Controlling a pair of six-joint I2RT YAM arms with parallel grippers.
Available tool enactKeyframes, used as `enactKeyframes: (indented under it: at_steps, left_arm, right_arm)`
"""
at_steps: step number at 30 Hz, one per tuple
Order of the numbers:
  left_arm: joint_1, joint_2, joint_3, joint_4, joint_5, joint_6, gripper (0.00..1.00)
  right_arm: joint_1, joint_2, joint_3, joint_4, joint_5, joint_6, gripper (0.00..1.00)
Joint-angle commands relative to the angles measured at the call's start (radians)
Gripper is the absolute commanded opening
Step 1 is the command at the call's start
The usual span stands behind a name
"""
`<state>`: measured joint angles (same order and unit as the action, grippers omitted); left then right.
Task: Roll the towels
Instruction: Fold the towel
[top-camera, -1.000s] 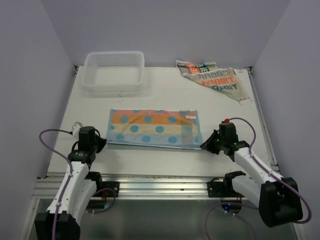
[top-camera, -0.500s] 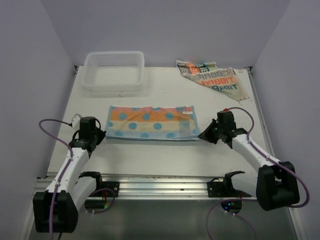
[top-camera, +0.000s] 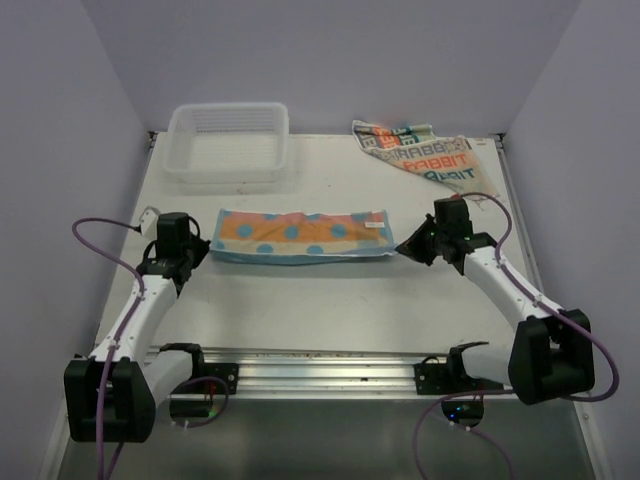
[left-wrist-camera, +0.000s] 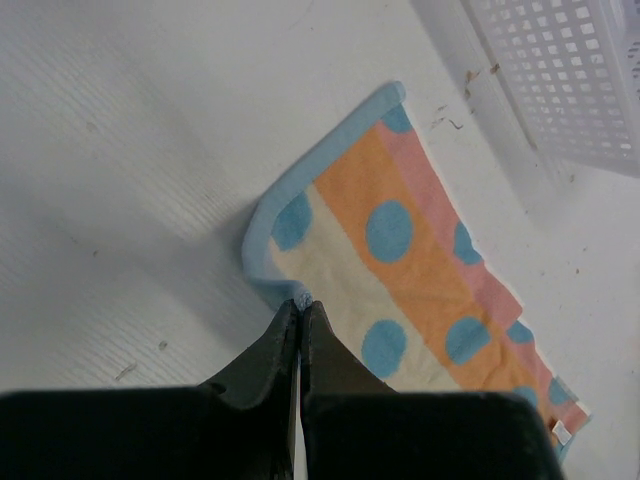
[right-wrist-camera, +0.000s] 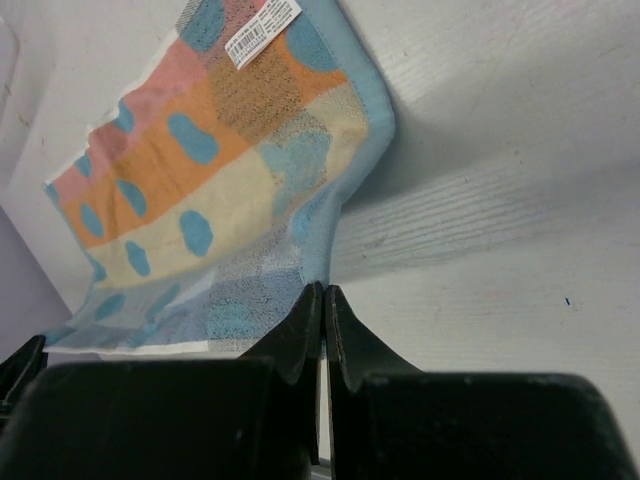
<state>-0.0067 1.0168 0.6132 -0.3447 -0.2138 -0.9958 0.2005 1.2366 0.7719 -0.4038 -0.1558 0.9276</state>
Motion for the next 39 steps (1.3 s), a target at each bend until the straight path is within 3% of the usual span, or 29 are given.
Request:
enactKeyframes:
  at_steps: [1, 25, 39]
  left_arm:
    - [0.007, 0.025, 0.049, 0.075, -0.029, -0.023, 0.00]
    - [0.007, 0.324, 0.247, 0.144, -0.053, -0.007, 0.00]
    - [0.007, 0.491, 0.306, 0.207, -0.027, 0.055, 0.00]
  right_arm:
    - [-0.004, 0.047, 0.067, -0.021, 0.013, 0.036, 0.00]
    - [-0.006, 0.351, 0.343, -0.006, 0.058, 0.071, 0.00]
    - [-0.047, 0.494, 0.409, -0.004, 0.062, 0.085, 0.00]
